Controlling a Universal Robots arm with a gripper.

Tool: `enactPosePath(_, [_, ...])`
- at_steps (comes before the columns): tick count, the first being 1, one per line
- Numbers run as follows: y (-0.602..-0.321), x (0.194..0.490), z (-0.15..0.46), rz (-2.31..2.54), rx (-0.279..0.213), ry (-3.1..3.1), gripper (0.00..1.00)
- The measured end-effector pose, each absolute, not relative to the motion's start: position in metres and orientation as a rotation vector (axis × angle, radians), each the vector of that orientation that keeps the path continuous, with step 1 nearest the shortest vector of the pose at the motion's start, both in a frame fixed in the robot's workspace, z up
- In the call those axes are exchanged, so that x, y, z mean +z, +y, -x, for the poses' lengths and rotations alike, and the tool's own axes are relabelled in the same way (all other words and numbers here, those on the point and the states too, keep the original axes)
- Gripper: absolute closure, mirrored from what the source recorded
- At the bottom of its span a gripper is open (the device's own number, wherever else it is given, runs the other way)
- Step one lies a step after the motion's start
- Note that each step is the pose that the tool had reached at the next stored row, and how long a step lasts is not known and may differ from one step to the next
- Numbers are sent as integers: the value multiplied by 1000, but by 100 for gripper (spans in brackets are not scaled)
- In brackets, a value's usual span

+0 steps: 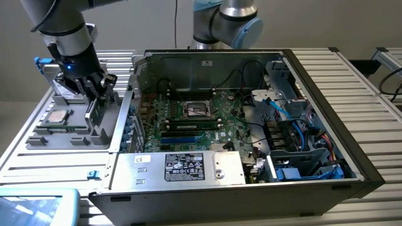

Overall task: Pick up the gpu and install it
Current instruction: 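Pick up the gpu and move the gpu toward the slot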

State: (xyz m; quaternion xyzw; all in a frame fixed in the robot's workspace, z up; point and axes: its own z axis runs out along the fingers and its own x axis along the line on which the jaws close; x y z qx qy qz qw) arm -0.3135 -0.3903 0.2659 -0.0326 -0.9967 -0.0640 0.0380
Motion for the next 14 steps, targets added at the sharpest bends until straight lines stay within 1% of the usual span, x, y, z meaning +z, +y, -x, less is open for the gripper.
enactPosePath(14, [-390, 330, 314, 100, -196, -3057, 72])
